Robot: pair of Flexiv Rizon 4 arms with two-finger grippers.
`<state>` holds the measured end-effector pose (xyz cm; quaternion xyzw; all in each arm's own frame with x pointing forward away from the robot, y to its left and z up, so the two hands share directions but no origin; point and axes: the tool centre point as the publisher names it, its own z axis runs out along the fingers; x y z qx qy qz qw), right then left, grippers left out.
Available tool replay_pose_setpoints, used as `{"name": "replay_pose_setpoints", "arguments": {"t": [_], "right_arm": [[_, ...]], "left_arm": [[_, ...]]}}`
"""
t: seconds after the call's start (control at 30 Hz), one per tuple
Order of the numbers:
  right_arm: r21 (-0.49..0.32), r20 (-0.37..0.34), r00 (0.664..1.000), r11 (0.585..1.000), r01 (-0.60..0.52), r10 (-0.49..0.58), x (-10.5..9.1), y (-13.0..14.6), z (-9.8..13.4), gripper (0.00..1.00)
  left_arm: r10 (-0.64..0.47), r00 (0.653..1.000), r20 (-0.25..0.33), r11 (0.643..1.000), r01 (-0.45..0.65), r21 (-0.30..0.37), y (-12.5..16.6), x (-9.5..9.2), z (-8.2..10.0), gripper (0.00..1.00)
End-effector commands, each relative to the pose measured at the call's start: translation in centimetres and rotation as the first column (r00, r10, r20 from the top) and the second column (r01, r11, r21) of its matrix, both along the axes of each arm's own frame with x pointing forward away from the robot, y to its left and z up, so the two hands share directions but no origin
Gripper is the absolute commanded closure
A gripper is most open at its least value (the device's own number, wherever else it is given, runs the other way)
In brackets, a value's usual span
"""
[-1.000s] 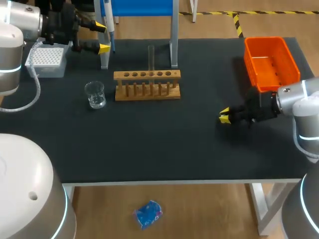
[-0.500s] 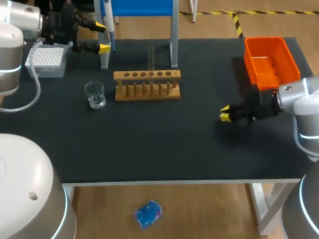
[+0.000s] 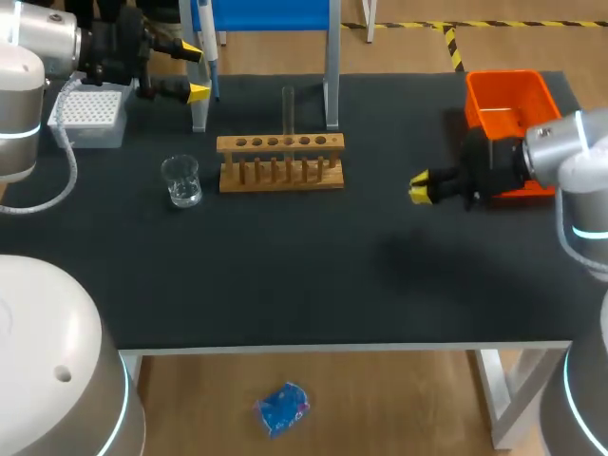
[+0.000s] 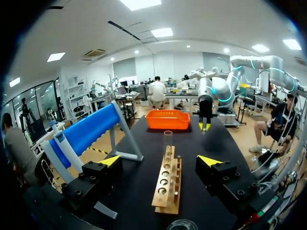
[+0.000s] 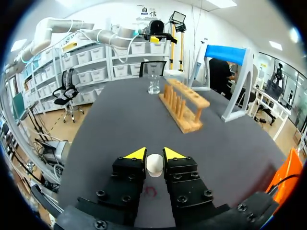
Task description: Invert the test tube, pick up the pipette, mount the tip to pipette, aspirate from beaker and dispense into the tube, eject the tip, return the pipette, and cap with the stopper.
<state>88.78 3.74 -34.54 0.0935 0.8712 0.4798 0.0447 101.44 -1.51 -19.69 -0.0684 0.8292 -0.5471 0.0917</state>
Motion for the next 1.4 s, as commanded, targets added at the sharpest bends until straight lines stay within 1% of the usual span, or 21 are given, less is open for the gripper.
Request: {"name": "replay_pose_setpoints", "arguments": {"t": [0.03,0.2,0.27,0.4,0.57,0.6,0.63,0.73,0.87,0.93,1.4], "right_arm": [[-0.024,-0.004,1.0,1.0,-0.006,0.006,0.9,1.0,3.7,1.0],[0.011,0.027,1.0,1.0,-0.006,0.005,2.5,2.7,7.0,1.0],[0.024,0.042,0.999,1.0,-0.018,0.017,2.8,3.6,8.4,1.0],[0.038,0.074,0.996,0.998,-0.044,0.042,4.1,6.0,10.9,1.0],[0.039,0.091,0.993,0.996,-0.079,0.075,5.4,8.9,13.4,1.0],[0.038,0.092,0.993,0.996,-0.081,0.077,5.6,9.3,13.7,1.0],[0.034,0.092,0.992,0.996,-0.085,0.081,6.2,9.9,14.1,1.0],[0.027,0.094,0.991,0.995,-0.094,0.092,6.7,11.4,15.1,1.0],[0.018,0.094,0.991,0.995,-0.099,0.097,7.8,13.1,16.1,1.0],[0.023,0.091,0.991,0.995,-0.101,0.099,8.0,13.5,16.3,1.0],[0.023,0.091,0.991,0.995,-0.101,0.099,8.0,13.5,16.3,1.0]], "left_arm": [[-0.002,1.0,-0.002,1.0,0.002,0.002,0.1,0.0,0.1,0.0],[-0.002,1.0,-0.002,1.0,0.002,0.002,0.1,0.0,0.1,0.0],[-0.002,1.0,-0.002,1.0,0.002,0.002,0.1,0.0,0.1,0.0],[-0.002,1.0,-0.002,1.0,0.002,0.002,0.1,0.0,0.1,0.0],[-0.002,1.0,-0.002,1.0,0.002,0.002,0.1,0.0,0.1,0.0],[-0.002,1.0,-0.002,1.0,0.002,0.002,0.1,0.0,0.1,0.0],[-0.002,1.0,-0.002,1.0,0.002,0.002,0.1,0.0,0.1,0.0],[-0.002,1.0,-0.002,1.0,0.002,0.002,0.1,0.0,0.1,0.0],[-0.002,1.0,-0.002,1.0,0.002,0.002,0.1,0.0,0.1,0.0],[-0.002,1.0,-0.002,1.0,0.002,0.002,0.1,0.0,0.1,0.0],[-0.002,1.0,-0.002,1.0,0.002,0.002,0.1,0.0,0.1,0.0]]}}
